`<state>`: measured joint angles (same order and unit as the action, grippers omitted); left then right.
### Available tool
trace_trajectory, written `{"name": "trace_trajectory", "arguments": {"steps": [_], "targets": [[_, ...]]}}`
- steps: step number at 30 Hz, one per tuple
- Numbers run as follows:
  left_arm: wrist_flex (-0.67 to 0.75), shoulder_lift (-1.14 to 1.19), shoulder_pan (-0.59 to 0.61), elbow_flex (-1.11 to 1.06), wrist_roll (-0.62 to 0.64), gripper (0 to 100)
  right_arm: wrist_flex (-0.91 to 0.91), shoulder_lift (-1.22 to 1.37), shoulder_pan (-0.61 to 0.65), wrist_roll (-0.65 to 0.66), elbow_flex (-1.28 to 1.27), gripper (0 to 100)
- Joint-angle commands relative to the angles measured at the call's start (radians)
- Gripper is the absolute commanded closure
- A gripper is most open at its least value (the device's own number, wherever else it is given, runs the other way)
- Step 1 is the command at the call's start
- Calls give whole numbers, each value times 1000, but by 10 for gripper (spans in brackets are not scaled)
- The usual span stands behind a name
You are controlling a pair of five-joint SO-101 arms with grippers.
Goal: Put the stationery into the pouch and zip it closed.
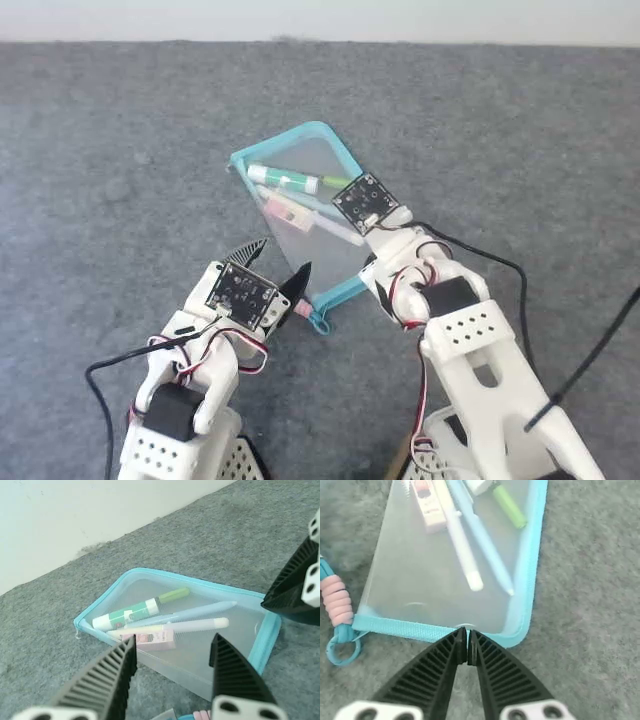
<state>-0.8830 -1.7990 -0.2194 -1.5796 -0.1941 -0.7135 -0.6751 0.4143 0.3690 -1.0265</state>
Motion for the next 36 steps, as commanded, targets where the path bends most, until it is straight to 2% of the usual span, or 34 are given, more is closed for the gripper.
{"name": "trace_trajectory", "arguments": {"steps": [1, 6, 8, 16, 27, 31, 36], "targets": [[3, -21, 8, 22, -12, 779, 51, -44, -10, -11, -3, 986], [3, -21, 9, 21, -12, 779, 81, -44, -8, -14, -31, 986], [3, -21, 9, 19, -12, 780, 81, -44, -8, -57, -29, 986], [52, -21, 120, 22, -14, 797, 81, -44, -15, -94, -29, 986], [46, -23, 123, 58, 0, 798, 77, -45, -16, -92, -29, 990], [44, -23, 164, 79, 35, 798, 59, -134, -16, -94, -52, 990], [44, -23, 232, 101, 37, 798, 54, -375, -10, -94, -158, 990]]}}
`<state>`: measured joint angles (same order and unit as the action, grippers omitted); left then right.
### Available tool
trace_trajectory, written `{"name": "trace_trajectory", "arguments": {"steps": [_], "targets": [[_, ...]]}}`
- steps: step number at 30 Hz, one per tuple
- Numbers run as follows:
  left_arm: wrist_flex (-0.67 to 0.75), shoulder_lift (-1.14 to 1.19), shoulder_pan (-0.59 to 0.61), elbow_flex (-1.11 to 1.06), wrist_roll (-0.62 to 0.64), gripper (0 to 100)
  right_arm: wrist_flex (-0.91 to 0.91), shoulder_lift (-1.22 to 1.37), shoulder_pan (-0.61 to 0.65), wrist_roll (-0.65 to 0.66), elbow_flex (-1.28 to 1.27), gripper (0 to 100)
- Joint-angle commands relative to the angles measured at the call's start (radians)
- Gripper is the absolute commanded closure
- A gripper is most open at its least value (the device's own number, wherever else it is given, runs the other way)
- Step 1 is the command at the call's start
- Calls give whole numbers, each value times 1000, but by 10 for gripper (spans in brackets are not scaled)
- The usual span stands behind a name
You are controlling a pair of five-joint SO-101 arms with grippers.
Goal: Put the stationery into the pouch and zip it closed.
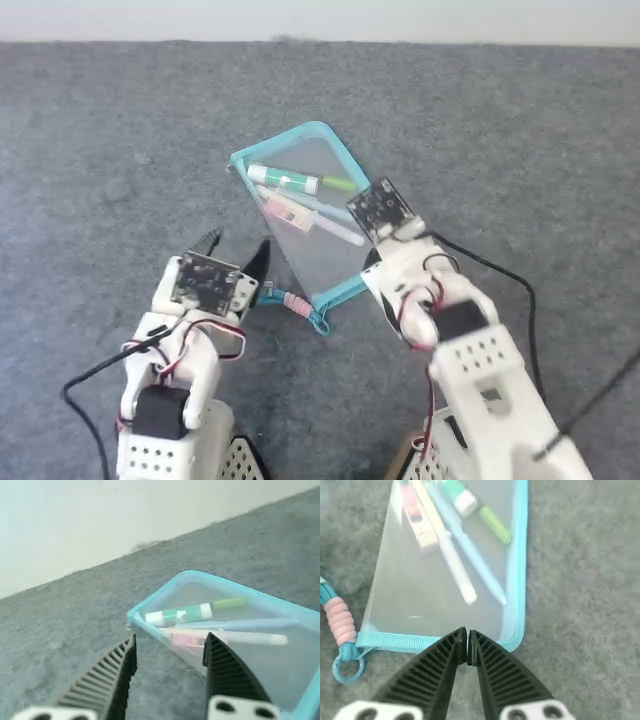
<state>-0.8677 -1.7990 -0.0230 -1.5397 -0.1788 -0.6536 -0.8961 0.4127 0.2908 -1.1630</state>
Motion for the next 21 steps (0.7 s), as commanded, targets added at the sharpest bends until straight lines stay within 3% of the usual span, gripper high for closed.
{"name": "trace_trajectory", "arguments": {"steps": [1, 7, 21], "targets": [[29, -23, 35, 61, 21, 798, -5, -203, -8, -15, -43, 990], [-3, -23, 32, 87, 25, 798, -21, -394, -8, -9, -118, 990], [-54, -23, 32, 148, 57, 797, -193, -418, -15, -8, -124, 990]]}}
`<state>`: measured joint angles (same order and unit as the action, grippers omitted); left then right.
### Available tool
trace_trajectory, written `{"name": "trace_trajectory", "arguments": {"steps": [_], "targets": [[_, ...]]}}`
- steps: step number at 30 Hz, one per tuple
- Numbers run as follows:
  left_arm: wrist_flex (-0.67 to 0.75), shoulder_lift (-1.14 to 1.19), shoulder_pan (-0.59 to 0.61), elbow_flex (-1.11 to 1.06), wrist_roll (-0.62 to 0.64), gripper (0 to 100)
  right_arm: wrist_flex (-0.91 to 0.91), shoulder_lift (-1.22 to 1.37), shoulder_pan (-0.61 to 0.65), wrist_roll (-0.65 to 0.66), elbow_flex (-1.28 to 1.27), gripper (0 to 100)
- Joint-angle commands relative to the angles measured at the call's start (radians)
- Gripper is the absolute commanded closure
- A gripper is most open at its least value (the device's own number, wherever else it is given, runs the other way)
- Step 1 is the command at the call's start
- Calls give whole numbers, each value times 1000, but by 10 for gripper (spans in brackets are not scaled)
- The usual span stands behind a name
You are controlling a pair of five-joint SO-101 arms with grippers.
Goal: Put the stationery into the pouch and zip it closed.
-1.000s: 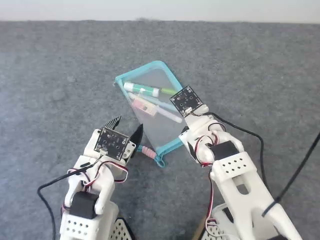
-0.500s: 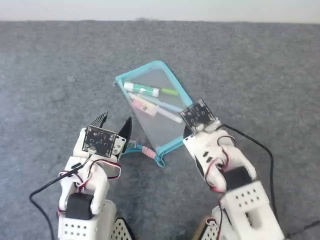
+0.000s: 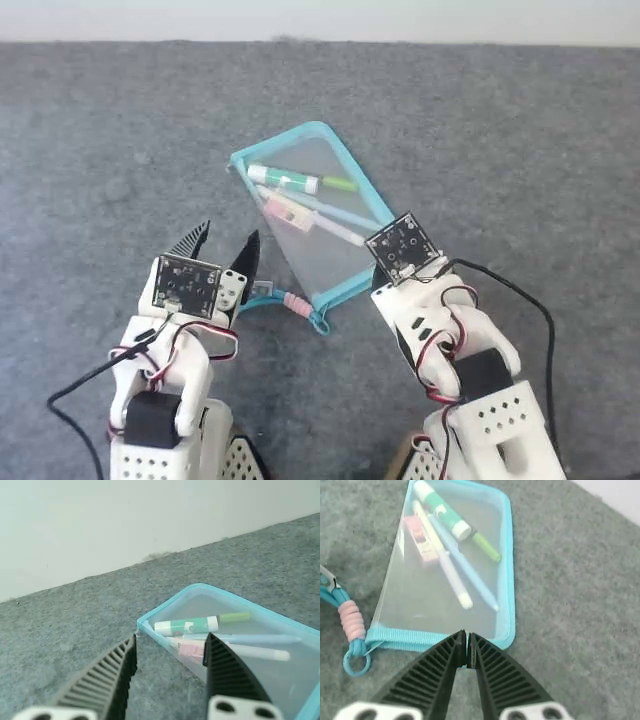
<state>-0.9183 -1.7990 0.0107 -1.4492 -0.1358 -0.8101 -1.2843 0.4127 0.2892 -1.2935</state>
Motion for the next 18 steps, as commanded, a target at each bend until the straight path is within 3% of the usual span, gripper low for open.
{"name": "trace_trajectory", "arguments": {"steps": [1, 15, 18], "targets": [[-3, -23, -2, 58, 14, 797, -48, -30, -15, -6, 6, 990], [3, -25, 9, 81, -17, 797, -136, -31, -15, -3, -40, 990], [20, -25, 55, 81, -28, 797, -107, -71, -27, 58, -94, 990]]}}
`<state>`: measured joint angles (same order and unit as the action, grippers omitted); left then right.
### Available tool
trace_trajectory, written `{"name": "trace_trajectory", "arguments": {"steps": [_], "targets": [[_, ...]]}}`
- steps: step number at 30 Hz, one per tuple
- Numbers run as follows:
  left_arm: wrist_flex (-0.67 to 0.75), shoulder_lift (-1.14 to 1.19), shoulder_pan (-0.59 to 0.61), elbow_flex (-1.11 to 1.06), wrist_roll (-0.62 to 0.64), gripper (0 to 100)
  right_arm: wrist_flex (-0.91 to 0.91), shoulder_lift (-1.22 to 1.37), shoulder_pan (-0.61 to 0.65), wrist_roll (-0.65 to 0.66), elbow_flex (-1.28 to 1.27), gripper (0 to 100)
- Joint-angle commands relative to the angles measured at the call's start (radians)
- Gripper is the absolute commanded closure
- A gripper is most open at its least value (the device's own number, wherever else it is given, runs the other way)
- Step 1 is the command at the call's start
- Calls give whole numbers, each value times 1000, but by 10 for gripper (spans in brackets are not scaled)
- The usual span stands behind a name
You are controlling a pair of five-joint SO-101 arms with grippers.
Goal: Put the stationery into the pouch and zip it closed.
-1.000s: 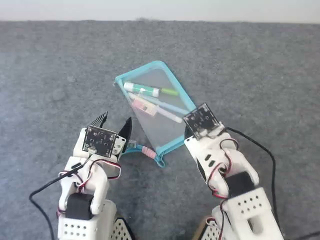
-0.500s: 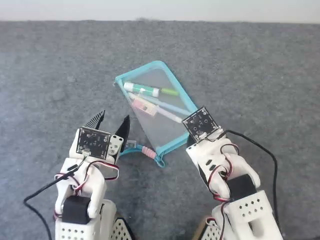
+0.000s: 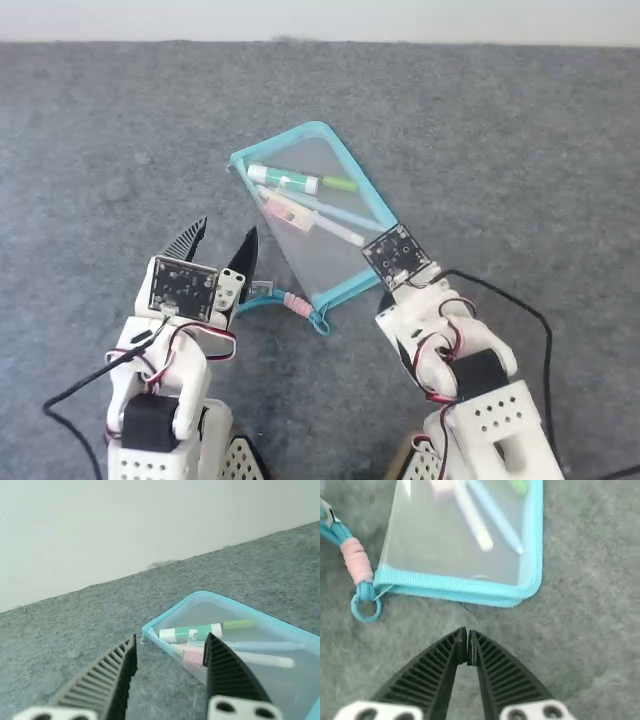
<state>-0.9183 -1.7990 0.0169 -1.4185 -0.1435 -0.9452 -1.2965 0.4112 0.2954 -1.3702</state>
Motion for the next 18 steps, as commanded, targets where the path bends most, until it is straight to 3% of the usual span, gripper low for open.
{"name": "trace_trajectory", "arguments": {"steps": [1, 4, 12, 18], "targets": [[32, -25, 72, 50, -21, 797, 35, -90, -35, 69, -37, 990], [51, -25, 120, 50, -21, 797, 22, -220, -85, 72, -86, 990], [28, -25, 112, 48, 3, 797, -163, -529, -143, 74, -173, 990], [-46, -23, -37, 5, 81, 797, -110, -506, -170, 72, -255, 990]]}}
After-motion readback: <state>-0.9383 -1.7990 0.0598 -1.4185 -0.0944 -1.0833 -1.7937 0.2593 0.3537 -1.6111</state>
